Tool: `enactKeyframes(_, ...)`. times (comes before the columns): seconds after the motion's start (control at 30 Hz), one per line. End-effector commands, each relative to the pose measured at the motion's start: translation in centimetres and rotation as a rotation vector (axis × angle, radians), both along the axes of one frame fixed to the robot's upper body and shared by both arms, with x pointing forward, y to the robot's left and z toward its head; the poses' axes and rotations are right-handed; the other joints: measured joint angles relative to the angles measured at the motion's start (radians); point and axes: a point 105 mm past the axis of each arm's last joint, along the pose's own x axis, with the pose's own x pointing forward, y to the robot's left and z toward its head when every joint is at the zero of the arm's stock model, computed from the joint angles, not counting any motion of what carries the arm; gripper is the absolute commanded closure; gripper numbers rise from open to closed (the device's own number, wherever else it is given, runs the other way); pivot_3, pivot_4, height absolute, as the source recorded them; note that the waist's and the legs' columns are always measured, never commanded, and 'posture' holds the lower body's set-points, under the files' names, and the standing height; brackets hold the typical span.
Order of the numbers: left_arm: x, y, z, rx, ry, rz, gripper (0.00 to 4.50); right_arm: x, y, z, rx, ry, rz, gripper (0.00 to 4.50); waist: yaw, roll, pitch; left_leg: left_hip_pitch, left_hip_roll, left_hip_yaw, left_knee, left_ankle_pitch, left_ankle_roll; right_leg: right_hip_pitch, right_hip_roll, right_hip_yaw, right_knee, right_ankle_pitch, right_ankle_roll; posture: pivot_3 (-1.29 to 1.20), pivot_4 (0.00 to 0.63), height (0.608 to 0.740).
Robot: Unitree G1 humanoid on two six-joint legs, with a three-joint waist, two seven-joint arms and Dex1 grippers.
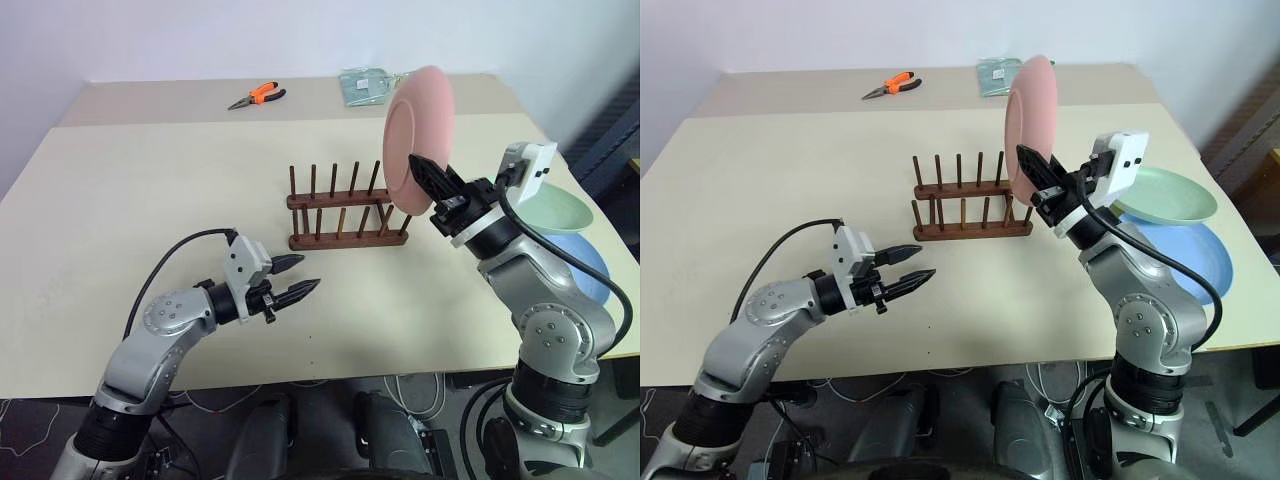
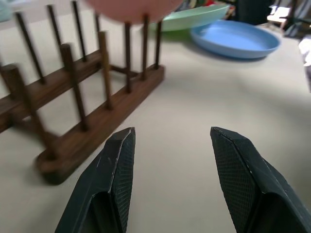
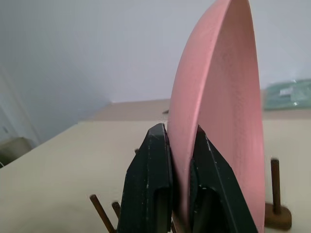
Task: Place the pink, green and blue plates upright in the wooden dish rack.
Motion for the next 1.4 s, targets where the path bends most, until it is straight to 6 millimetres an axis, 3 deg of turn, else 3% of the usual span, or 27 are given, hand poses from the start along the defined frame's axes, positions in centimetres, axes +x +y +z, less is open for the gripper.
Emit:
enactKeyframes(0.03, -0.4, -0.7, 1.0, -0.005, -0.051, -0.028, 2.01, 0.1, -0.3, -0.2, -0.001, 0.011, 0.011, 4.5, 0.0, 0.0, 0.0, 0.0, 0.0, 0.0, 0.0, 0.0, 0.0, 0.0, 0.0, 0.0, 0.0, 0.0, 0.0, 0.0, 0.15, 0.738)
enactKeyframes(0.07, -0.4, -0.8, 1.0, -0.005, -0.051, -0.032, 2.01, 0.3, -0.4, -0.4, -0.011, 0.017, 0.008, 4.5, 0.0, 0.0, 0.0, 0.0, 0.0, 0.0, 0.0, 0.0, 0.0, 0.0, 0.0, 0.0, 0.0, 0.0, 0.0, 0.0, 0.15, 0.738)
enactKeyframes(0.1, -0.4, -0.9, 0.9, -0.003, -0.051, -0.034, 1.94, 0.5, -0.5, -0.5, -0.02, 0.02, 0.004, 3.7, 0.0, 0.0, 0.0, 0.0, 0.0, 0.0, 0.0, 0.0, 0.0, 0.0, 0.001, -0.001, 0.0, 0.0, 0.0, 0.0, 0.15, 0.738)
enactKeyframes(0.23, -0.5, -1.0, 0.6, 0.004, -0.052, -0.035, 1.94, 0.9, -0.7, -0.4, -0.083, -0.007, -0.027, 1.88, 0.0, 0.0, 0.0, 0.0, 0.0, 0.0, 0.001, 0.0, 0.0, 0.001, 0.002, -0.001, 0.0, 0.0, 0.0, 0.0, 0.15, 0.738)
enactKeyframes(0.4, -0.6, -0.9, 0.4, 0.01, -0.05, -0.03, 1.94, 0.5, -1.5, 1.3, -0.211, -0.127, -0.058, 1.88, 0.001, 0.0, 0.0, 0.0, 0.0, 0.0, 0.002, 0.0, 0.001, 0.001, 0.004, -0.002, 0.0, 0.0, 0.001, 0.0, 0.15, 0.738)
enactKeyframes(0.57, -0.4, -0.5, 0.4, 0.01, -0.046, -0.02, 1.94, -2.0, -4.5, 2.9, -0.409, -0.195, -0.038, 1.88, 0.01, 0.001, 0.001, 0.0, 0.0, 0.0, 0.003, -0.001, 0.002, 0.003, 0.004, -0.002, 0.0, -0.001, 0.002, 0.0, 0.15, 0.738)
enactKeyframes(0.7, -0.1, -0.4, 0.1, 0.023, -0.041, -0.028, 1.94, -3.7, -9.5, 1.3, -0.649, -0.081, -0.09, 1.88, 0.027, 0.001, 0.001, 0.0, 0.0, 0.0, 0.004, -0.001, 0.003, 0.003, 0.004, -0.003, -0.001, -0.002, 0.003, 0.0, 0.15, 0.738)
enactKeyframes(0.73, 0.0, -0.4, 0.1, 0.024, -0.041, -0.03, 1.94, -3.5, -10.5, 0.7, -0.707, -0.054, -0.126, 1.88, 0.026, 0.001, 0.001, 0.0, 0.0, 0.0, 0.004, -0.001, 0.003, 0.004, 0.004, -0.003, -0.001, -0.002, 0.003, 0.0, 0.15, 0.738)
enactKeyframes(0.87, 0.2, -0.8, 0.0, 0.033, -0.048, -0.055, 1.94, -1.7, -16.3, -3.6, -1.206, 0.065, -0.335, 1.88, 0.02, 0.001, 0.001, 0.0, 0.0, 0.003, 0.006, -0.001, 0.003, 0.004, 0.004, -0.002, -0.002, -0.002, 0.003, 0.0, 0.15, 0.738)
enactKeyframes(1.03, 0.3, -1.2, -0.1, 0.042, -0.057, -0.067, 1.94, -0.4, -18.9, -6.4, -1.528, 0.065, -0.364, 1.88, 0.019, 0.002, 0.001, 0.001, 0.0, 0.004, 0.006, -0.001, 0.003, 0.004, 0.004, -0.001, -0.002, -0.002, 0.003, 0.0, 0.15, 0.738)
enactKeyframes(1.2, 0.1, -1.5, -0.2, 0.038, -0.06, -0.067, 1.94, 2.2, -20.4, -7.7, -1.646, 0.022, -0.45, 1.88, 0.016, 0.003, 0.001, 0.001, 0.0, 0.005, 0.007, -0.001, 0.003, 0.004, 0.004, 0.0, -0.001, -0.002, 0.003, 0.0, 0.15, 0.738)
enactKeyframes(1.3, -0.1, -1.4, -0.4, 0.039, -0.058, -0.057, 1.94, 3.0, -20.6, -8.4, -1.683, 0.006, -0.453, 2.67, 0.017, 0.003, 0.001, 0.001, 0.0, 0.005, 0.007, -0.001, 0.003, 0.004, 0.005, 0.0, -0.001, -0.002, 0.003, 0.0, 0.15, 0.738)
enactKeyframes(1.4, -0.2, -1.3, -0.5, 0.04, -0.057, -0.049, 1.94, 3.4, -20.7, -8.8, -1.689, -0.003, -0.446, 4.18, 0.022, 0.004, 0.001, 0.001, 0.0, 0.005, 0.006, -0.001, 0.003, 0.004, 0.005, 0.0, -0.001, -0.002, 0.003, 0.0, 0.15, 0.738)
